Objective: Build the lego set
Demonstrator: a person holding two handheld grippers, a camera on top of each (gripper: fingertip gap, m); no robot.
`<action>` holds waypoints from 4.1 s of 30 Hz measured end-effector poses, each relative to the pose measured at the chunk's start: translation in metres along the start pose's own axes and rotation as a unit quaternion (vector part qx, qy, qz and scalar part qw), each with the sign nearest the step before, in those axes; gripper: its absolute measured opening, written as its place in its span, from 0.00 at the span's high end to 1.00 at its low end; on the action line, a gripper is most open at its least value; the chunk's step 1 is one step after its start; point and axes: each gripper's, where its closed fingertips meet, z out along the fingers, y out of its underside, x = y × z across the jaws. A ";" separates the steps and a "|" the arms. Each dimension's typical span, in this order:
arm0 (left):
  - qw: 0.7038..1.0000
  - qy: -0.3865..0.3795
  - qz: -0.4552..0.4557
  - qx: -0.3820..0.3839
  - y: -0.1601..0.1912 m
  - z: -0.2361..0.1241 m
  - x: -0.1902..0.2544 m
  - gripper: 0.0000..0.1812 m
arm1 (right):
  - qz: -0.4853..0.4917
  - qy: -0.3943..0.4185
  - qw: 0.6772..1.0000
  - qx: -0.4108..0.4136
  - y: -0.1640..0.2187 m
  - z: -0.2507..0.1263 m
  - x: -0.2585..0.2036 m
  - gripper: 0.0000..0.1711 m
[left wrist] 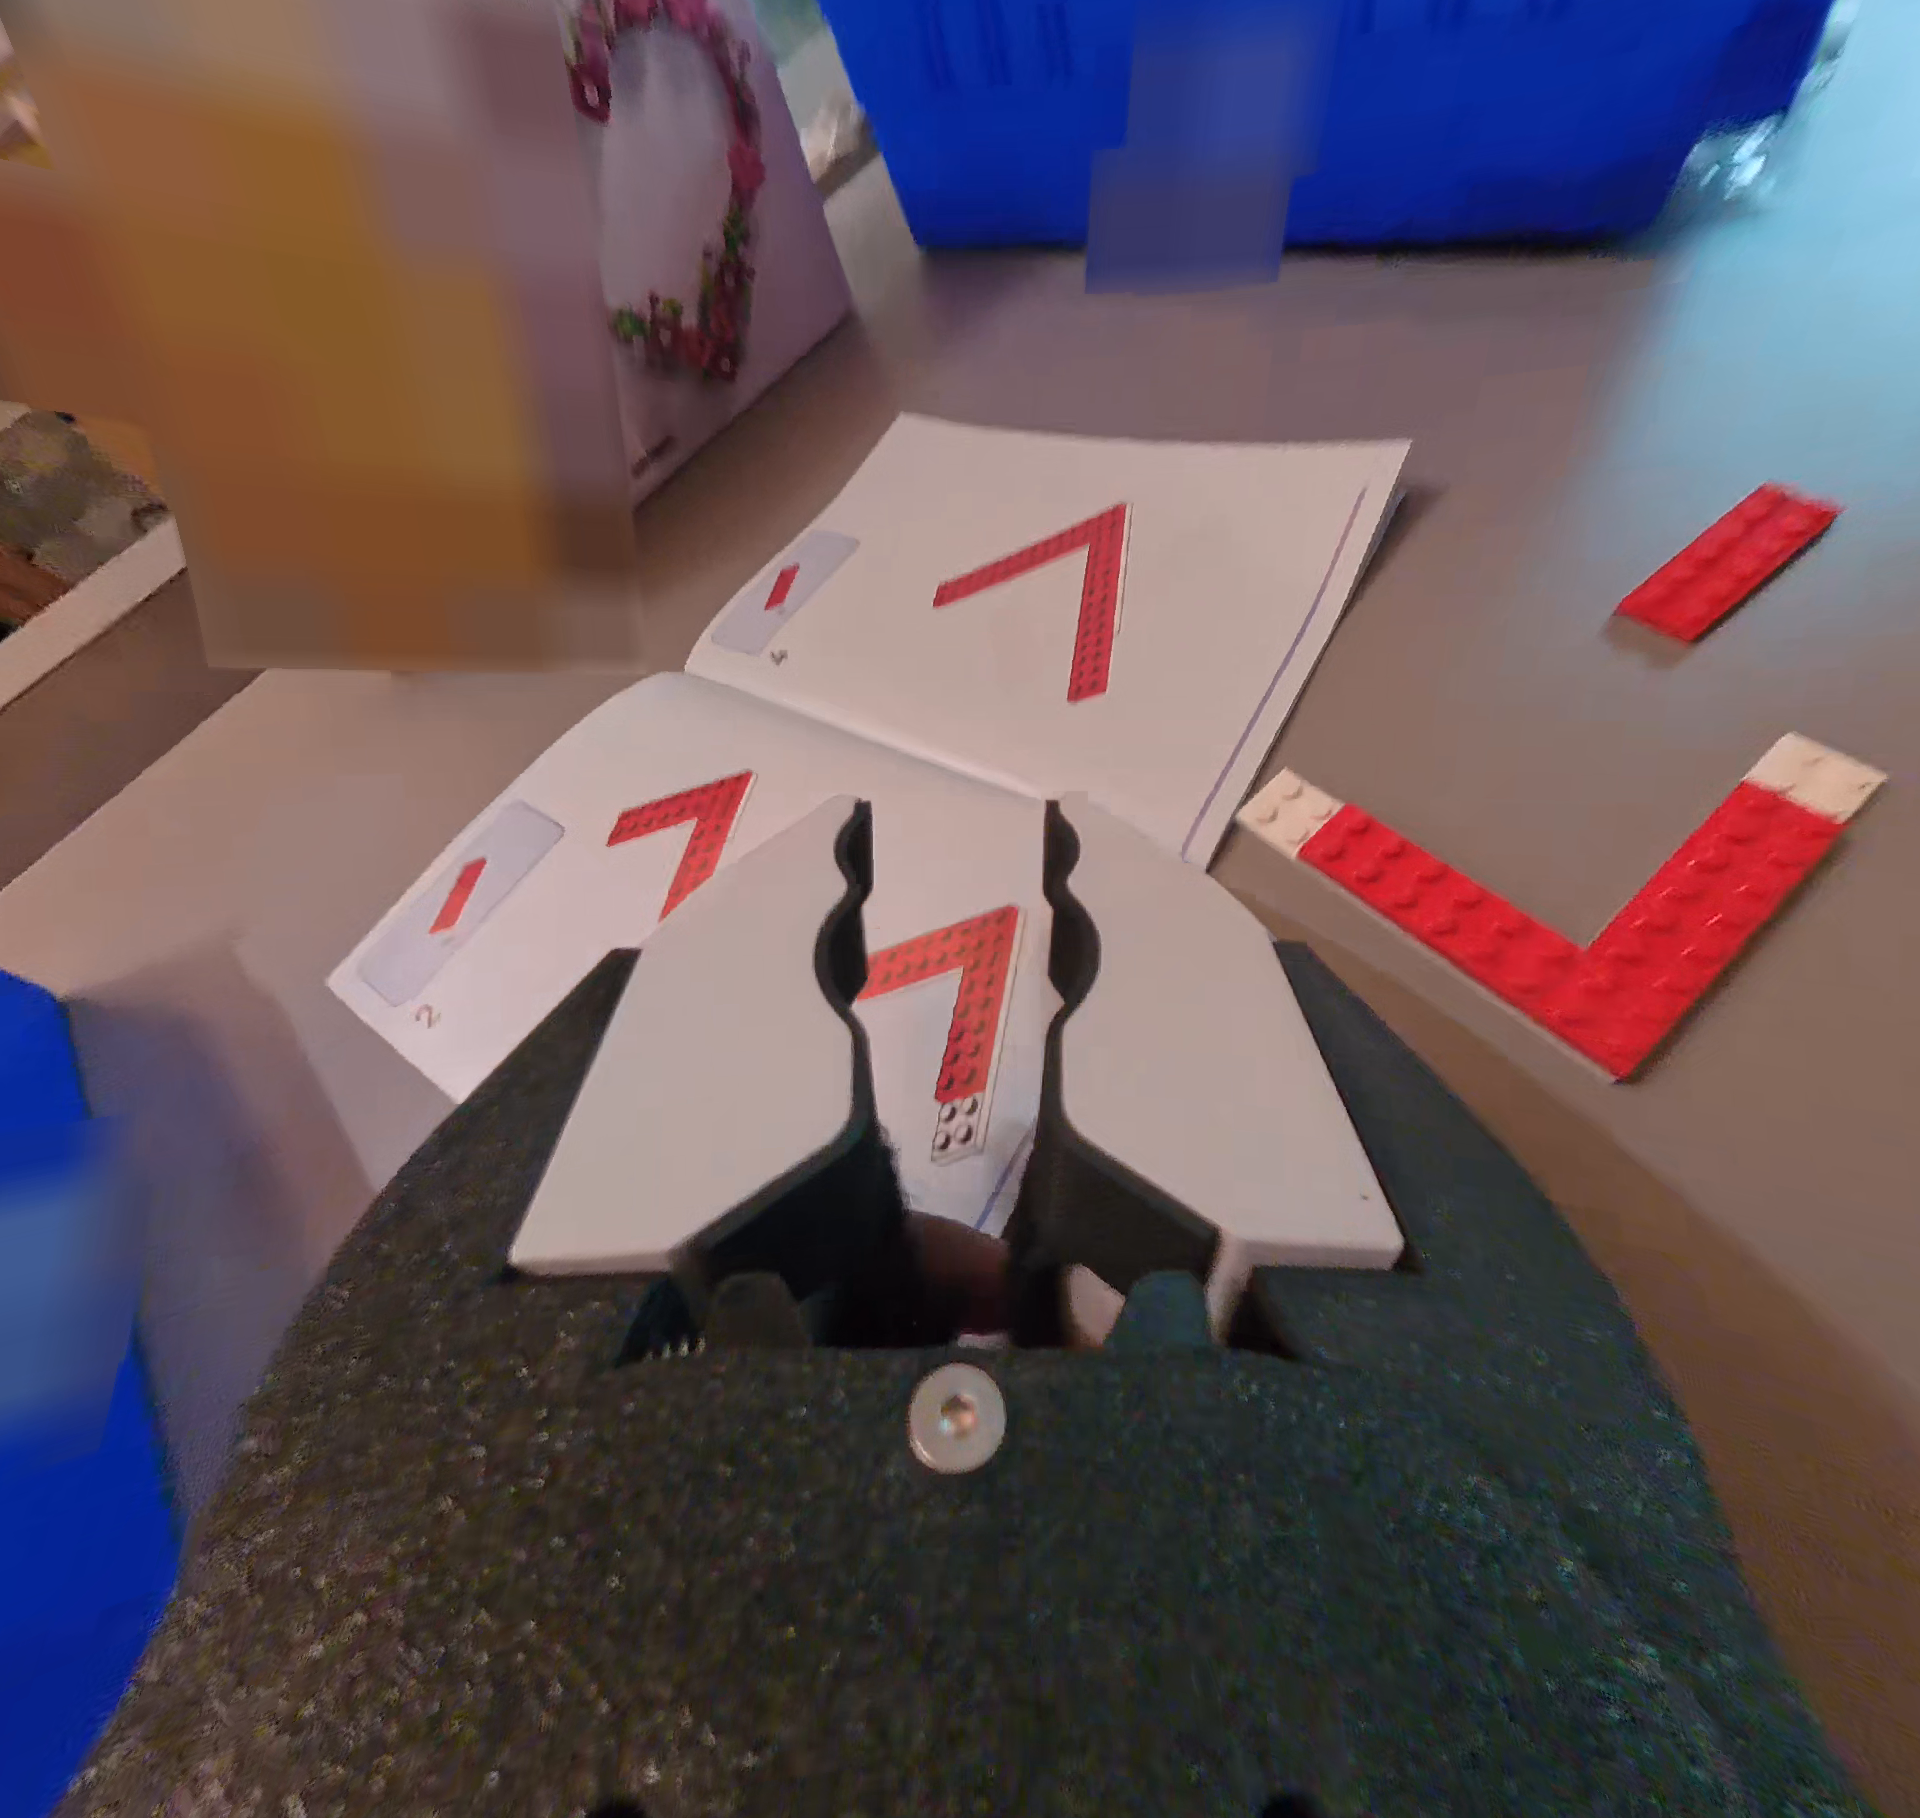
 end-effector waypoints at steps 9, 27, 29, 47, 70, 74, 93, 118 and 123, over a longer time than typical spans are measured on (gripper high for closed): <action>0.992 0.091 0.003 0.089 -0.028 -0.014 0.026 0.84 | 0.071 -0.168 0.981 -0.065 0.052 0.054 -0.083 0.97; 0.977 0.197 0.075 0.018 0.001 -0.018 0.069 0.86 | 0.029 -0.173 0.973 -0.150 0.072 0.082 -0.086 0.84; 0.980 0.190 0.051 0.005 0.005 -0.017 0.066 0.88 | -0.009 -0.161 0.978 -0.133 0.068 0.081 -0.086 0.83; 0.980 0.103 -0.025 -0.167 0.022 0.007 0.090 0.78 | -0.119 -0.132 0.967 -0.180 0.090 0.098 -0.102 0.82; 0.939 0.301 0.128 -0.103 0.025 -0.048 0.113 0.85 | -0.203 -0.171 0.951 -0.158 0.087 0.084 -0.113 0.83; 0.952 0.282 0.091 -0.081 0.014 -0.044 0.108 0.84 | -0.182 -0.182 0.956 -0.138 0.082 0.086 -0.114 0.83; 0.946 0.302 0.085 -0.075 0.020 -0.047 0.107 0.84 | -0.180 -0.166 0.954 -0.173 0.092 0.074 -0.097 0.82; 0.936 0.323 0.107 -0.088 0.024 -0.027 0.143 0.91 | -0.209 -0.226 0.943 -0.126 0.086 0.080 -0.122 0.90; 0.926 0.342 0.142 -0.072 0.022 -0.031 0.157 0.91 | -0.239 -0.240 0.931 -0.136 0.092 0.084 -0.133 0.90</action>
